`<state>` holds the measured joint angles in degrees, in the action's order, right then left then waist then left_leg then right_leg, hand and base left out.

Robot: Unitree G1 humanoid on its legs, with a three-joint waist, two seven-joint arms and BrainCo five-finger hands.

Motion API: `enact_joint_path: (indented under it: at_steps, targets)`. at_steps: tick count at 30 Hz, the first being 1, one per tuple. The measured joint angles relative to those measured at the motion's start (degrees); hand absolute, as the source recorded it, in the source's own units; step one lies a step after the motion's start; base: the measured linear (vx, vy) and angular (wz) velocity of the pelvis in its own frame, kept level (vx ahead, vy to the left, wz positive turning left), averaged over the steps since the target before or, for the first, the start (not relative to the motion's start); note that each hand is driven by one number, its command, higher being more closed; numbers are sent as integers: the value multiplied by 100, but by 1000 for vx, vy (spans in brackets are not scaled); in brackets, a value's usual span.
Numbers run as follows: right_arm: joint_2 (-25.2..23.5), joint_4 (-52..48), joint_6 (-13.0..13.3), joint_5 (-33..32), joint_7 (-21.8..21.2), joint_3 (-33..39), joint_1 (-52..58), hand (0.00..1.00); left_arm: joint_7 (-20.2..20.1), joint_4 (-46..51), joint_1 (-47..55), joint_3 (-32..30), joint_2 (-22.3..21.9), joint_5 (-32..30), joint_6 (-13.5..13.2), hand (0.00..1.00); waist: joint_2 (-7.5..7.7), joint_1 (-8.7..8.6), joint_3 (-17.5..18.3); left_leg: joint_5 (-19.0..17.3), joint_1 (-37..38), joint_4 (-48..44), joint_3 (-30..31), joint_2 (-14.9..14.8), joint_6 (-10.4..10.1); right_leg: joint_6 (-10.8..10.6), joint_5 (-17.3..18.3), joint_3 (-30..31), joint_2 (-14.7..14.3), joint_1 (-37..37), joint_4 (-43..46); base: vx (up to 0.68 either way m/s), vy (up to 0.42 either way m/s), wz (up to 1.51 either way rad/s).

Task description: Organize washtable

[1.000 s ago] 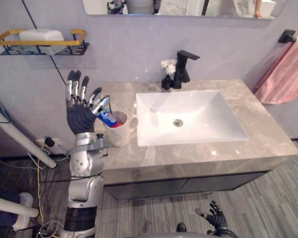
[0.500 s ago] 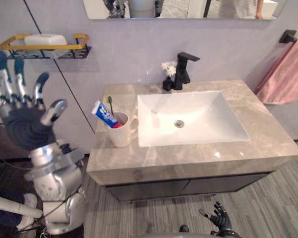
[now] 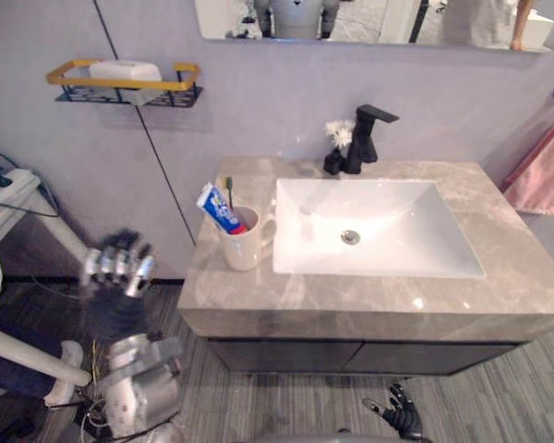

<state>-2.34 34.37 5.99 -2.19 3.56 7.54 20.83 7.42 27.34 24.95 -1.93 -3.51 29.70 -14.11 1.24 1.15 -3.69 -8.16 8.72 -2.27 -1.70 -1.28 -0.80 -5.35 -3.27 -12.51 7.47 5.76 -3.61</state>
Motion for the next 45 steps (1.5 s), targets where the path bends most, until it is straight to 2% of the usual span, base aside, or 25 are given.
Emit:
enact_joint_path:
  at_steps: [3, 6, 12, 17, 27, 37, 40, 45]
  targets:
    - [-31, -155, 0, 1, 0, -80, 43, 0, -241, -424, 55, 252, -42, -1, 214, 100, 38, -1, -1, -3, 0, -2, -3, -7, -2, -13, 42, -19, 9, -10, 53, -35, -20, 3]
    - [-59, -206, 5, 1, 2, -79, 60, 0, -371, -710, 38, 457, -74, -3, 277, 100, 70, 2, 3, -4, -2, -18, -20, -10, -4, -27, 56, -22, 11, -13, 67, 0, 0, 0]
    - [-57, -206, 5, 4, 6, -74, 48, 0, -366, -1028, -275, 668, -46, -12, 366, 100, 78, 22, 51, -13, -73, -66, -132, -24, -19, -23, 95, 19, 15, -134, 166, -13, -5, -3]
    - [-38, -191, 4, 6, 9, -75, 81, 0, -335, -1519, -749, 896, 157, -30, 368, 100, 43, -16, 88, -24, -25, -53, -246, -80, -37, 7, 72, 126, -51, -144, 138, -13, -21, -10]
    - [98, 99, 0, 8, 8, -59, -11, 0, -216, -2291, -1200, 915, 325, -74, 370, 100, 9, -55, 96, -14, -31, -4, -367, -136, -61, 79, -132, 224, -154, -101, -195, -24, -28, -8]
    - [134, 149, 0, 9, -1, -51, -124, 0, -212, -2530, -1611, 876, 538, -229, 352, 100, 33, -68, 50, -14, -93, 25, -468, -131, -60, 76, -168, 336, -166, -223, -223, -23, -10, -5]
    - [167, 250, 0, 12, -4, -35, -206, 0, -198, -2601, -1765, 792, 611, -293, 352, 100, 69, -199, 7, -14, -99, 34, -474, -129, -60, 76, -168, 342, -169, -241, -226, -3, -4, -1]
    - [175, 250, 0, 51, -11, -5, -293, 0, -180, -2634, -2005, 644, 692, -343, 311, 100, 88, -223, -119, -15, -108, 35, -513, -126, -59, 74, -193, 427, -201, -327, -228, -11, -22, -9]
